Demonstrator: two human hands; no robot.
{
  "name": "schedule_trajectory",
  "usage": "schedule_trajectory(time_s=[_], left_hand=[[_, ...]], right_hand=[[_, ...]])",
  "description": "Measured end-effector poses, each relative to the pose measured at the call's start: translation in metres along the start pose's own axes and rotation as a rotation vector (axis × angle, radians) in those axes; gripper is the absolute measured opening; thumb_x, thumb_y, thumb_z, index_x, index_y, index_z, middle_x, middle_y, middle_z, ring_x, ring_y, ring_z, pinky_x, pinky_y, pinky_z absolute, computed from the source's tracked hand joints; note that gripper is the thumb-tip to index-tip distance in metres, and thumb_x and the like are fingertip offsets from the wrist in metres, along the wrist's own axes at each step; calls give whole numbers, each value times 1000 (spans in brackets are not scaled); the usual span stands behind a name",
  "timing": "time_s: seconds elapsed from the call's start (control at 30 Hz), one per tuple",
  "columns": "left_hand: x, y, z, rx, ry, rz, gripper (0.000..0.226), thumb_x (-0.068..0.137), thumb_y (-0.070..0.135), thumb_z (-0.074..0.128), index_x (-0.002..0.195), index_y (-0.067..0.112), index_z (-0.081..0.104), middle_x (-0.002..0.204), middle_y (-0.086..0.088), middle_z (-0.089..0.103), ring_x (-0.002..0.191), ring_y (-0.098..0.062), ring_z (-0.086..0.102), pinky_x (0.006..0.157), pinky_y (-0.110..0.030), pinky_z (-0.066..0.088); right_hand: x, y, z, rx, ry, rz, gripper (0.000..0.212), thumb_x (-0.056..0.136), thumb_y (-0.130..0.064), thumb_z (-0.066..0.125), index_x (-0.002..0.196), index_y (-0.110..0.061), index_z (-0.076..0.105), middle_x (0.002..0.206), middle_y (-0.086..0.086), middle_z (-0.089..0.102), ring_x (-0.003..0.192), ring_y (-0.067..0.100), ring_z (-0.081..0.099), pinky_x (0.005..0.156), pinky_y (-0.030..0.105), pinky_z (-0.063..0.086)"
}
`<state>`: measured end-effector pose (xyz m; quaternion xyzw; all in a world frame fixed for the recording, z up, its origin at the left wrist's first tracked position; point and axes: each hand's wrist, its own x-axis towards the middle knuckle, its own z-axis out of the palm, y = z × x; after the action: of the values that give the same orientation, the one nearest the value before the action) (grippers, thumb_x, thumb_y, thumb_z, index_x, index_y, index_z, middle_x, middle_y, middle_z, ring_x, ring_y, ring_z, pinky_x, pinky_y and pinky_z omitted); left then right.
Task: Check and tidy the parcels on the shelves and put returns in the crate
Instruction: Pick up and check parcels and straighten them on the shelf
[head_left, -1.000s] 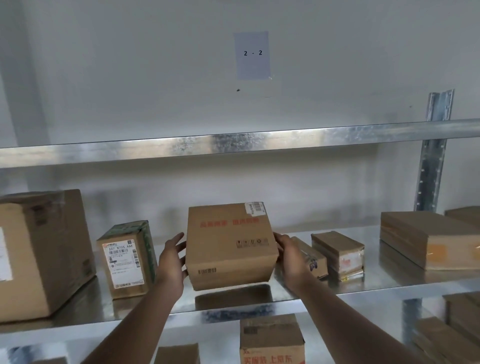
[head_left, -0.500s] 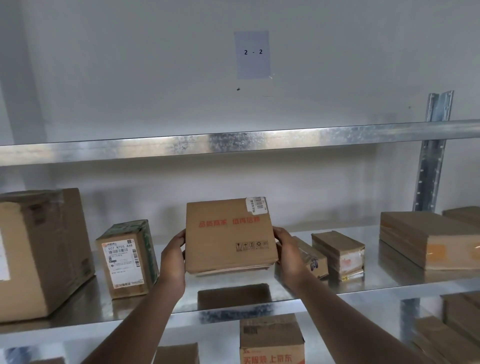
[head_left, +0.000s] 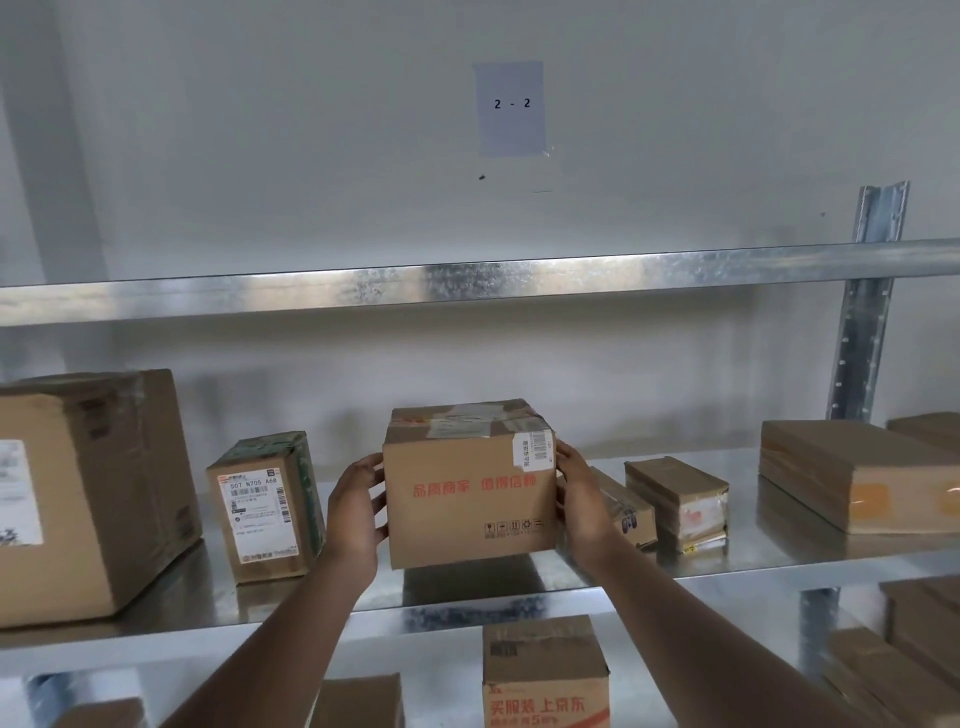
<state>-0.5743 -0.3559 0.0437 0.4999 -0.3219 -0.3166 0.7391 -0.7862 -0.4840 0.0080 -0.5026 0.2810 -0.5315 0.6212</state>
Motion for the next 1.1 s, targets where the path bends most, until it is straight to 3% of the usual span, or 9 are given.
schedule_trajectory(time_s=[0.1, 0.23, 0.37, 0.5, 0.6, 0.73, 0.8, 0.9, 1.1], left_hand=[[4, 9, -2, -14, 8, -14, 31, 101, 37, 49, 123, 22, 66, 101, -7, 72, 100, -28, 66, 83, -45, 51], [2, 10, -1, 67, -15, 18, 31, 102, 40, 50, 91, 22, 72, 77, 1, 77, 88, -21, 68, 77, -37, 50], [0, 4, -5, 93, -6, 15, 30, 101, 43, 53, 104, 21, 73, 89, -3, 79, 95, -22, 71, 76, -35, 53], [-6, 7, -5, 239, -114, 146, 22, 99, 34, 61, 120, 39, 64, 110, 8, 72, 97, -8, 67, 72, -23, 52], [-5, 0, -6, 304, -131, 190, 45, 94, 29, 68, 136, 38, 54, 122, 10, 61, 110, -13, 59, 68, -20, 49], [6, -20, -14, 305, -89, 165, 49, 91, 22, 73, 133, 39, 52, 125, 12, 61, 115, -17, 59, 70, -22, 55], [14, -32, -21, 284, -80, 130, 52, 91, 19, 74, 133, 40, 53, 122, 13, 63, 119, -20, 60, 83, -36, 60], [24, -46, -31, 331, -31, 79, 58, 91, 18, 73, 141, 40, 51, 126, 12, 65, 126, -23, 57, 102, -55, 51], [34, -66, -47, 330, 8, 109, 64, 92, 17, 71, 148, 32, 43, 142, 2, 60, 124, -17, 56, 96, -36, 47]], right_hand=[[-1, -11, 5, -42, -93, -2, 73, 77, -79, 55, 129, -29, 68, 129, 9, 71, 122, 39, 64, 109, 61, 45], [-1, -14, 6, -50, -73, -38, 70, 76, -65, 57, 126, -18, 70, 123, 14, 73, 119, 42, 66, 112, 65, 40], [-8, -12, 9, -132, -95, -81, 63, 81, -67, 57, 124, -24, 70, 123, 10, 73, 115, 40, 68, 110, 65, 42], [-9, -3, 10, -229, -72, -126, 55, 85, -68, 61, 134, -44, 61, 132, 0, 70, 112, 29, 72, 97, 58, 55], [-17, 1, 15, -262, -53, -175, 33, 100, -38, 58, 133, -42, 60, 131, -9, 70, 109, 19, 72, 93, 46, 60], [-23, 12, 20, -309, -115, -186, 35, 105, -11, 48, 133, -32, 55, 123, -14, 70, 98, -1, 72, 71, 18, 58], [-19, 24, 22, -314, -111, -168, 37, 105, -11, 50, 137, -28, 55, 126, -9, 71, 107, 9, 72, 76, 24, 60], [-15, 39, 29, -345, -99, -98, 38, 103, -29, 55, 140, -37, 54, 132, -9, 69, 118, 21, 68, 93, 44, 59], [-18, 50, 43, -406, -113, -88, 44, 105, -28, 52, 148, -31, 46, 141, -4, 63, 126, 15, 62, 111, 42, 49]])
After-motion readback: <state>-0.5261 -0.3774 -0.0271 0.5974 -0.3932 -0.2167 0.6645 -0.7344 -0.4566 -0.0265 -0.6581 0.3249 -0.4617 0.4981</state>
